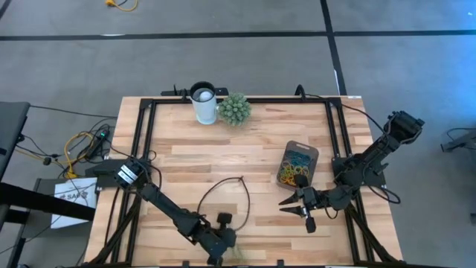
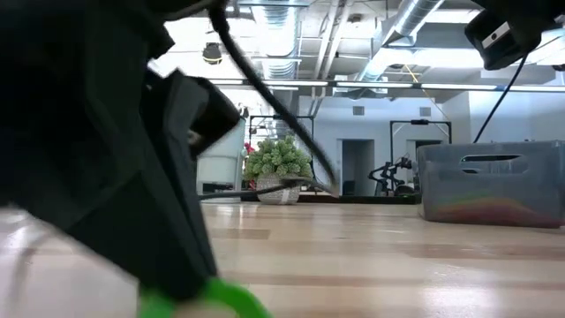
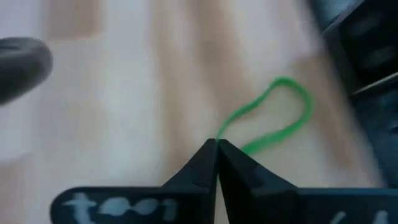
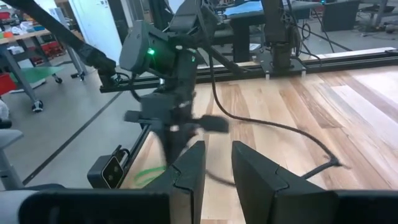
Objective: Pick and place items into bin
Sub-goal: Put the green rubber band into the black bin
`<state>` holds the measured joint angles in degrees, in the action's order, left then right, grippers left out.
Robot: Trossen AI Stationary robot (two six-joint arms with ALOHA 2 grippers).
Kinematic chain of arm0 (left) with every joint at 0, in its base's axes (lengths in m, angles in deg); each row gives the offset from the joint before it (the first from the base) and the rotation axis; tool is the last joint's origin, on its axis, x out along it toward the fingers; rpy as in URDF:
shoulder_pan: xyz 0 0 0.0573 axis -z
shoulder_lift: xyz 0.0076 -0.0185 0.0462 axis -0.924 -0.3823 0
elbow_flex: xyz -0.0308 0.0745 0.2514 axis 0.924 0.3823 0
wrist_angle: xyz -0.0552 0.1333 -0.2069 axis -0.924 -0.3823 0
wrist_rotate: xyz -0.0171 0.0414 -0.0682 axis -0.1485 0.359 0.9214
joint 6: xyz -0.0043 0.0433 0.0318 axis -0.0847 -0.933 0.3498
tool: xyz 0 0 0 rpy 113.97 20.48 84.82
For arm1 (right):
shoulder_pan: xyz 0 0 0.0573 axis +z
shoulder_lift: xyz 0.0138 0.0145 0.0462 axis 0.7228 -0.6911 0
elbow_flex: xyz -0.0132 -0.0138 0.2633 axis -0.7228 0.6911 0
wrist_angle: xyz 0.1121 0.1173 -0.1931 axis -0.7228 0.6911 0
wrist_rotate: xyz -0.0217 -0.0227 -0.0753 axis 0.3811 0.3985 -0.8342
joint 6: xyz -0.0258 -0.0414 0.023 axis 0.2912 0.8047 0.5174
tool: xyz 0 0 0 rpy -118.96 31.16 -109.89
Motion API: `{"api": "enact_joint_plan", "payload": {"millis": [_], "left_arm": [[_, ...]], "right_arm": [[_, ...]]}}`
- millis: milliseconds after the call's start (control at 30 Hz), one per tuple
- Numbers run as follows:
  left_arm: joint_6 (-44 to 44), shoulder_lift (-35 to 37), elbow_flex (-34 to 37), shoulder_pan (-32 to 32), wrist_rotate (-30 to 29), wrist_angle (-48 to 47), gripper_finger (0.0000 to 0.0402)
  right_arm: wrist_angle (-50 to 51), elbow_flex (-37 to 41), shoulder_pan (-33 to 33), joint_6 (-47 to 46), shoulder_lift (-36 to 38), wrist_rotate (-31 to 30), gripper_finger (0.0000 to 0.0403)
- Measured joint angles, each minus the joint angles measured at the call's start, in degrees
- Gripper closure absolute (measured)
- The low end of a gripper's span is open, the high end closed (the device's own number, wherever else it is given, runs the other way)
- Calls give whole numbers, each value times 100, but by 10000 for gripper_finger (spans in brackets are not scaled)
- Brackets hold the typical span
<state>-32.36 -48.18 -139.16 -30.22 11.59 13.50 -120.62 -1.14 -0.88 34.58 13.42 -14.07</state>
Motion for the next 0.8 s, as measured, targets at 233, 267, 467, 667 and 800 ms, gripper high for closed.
{"api": "enact_joint_plan", "payload": {"millis": [233, 267, 467, 667, 800], "left_arm": [[-1, 789, 19, -3, -1106, -1511, 401], [-1, 906, 15, -1, -1213, -1646, 401], [-367, 1390, 15, -56, -1975, -2041, 401], [-749, 1484, 13, -406, -2106, -1970, 401], [-819, 1484, 13, -678, -2122, -1919, 401]], "right_arm": [[-84, 0, -27, -1, 0, -1, 330], [-82, 0, -44, -1, 0, 0, 330], [-146, 0, -137, -3, 0, -8, 330], [-129, 0, -551, -622, -17, -8, 330], [-150, -106, -914, -612, -467, -7, 330]]}}
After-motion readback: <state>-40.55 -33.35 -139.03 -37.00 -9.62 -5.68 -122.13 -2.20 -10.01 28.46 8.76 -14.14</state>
